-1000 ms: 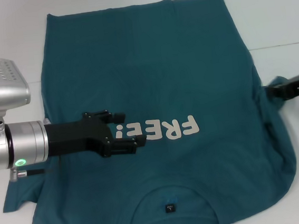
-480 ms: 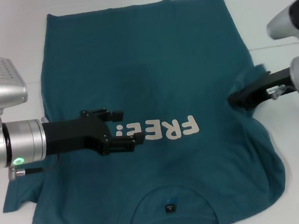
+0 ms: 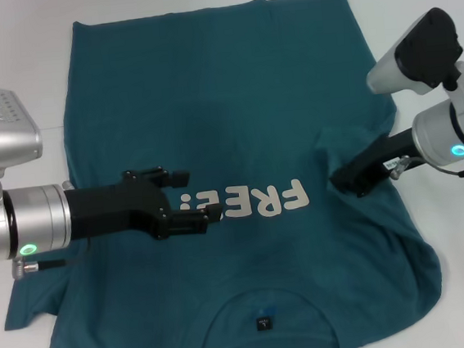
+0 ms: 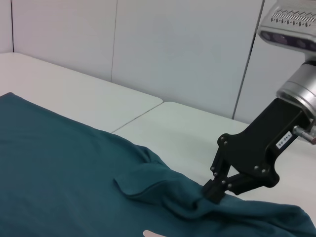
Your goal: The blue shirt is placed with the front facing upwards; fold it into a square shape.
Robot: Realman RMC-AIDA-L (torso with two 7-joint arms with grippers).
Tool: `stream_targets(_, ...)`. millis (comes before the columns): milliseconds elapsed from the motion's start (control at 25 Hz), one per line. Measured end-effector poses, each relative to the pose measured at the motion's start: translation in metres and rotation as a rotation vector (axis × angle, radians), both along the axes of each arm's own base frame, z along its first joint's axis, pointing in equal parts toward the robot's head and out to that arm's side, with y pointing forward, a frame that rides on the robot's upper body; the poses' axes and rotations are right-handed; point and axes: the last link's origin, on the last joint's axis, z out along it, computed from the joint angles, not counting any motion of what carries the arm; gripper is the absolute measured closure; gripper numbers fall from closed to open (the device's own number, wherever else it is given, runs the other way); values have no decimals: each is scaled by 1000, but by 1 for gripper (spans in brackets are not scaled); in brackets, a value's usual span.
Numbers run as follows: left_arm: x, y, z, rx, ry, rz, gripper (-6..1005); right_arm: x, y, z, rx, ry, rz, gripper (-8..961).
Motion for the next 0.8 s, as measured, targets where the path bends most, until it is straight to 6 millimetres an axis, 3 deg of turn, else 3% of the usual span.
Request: stream_targets(800, -1, -1, -2, -2, -1, -1, 123, -11, 8, -12, 3, 40, -15, 839)
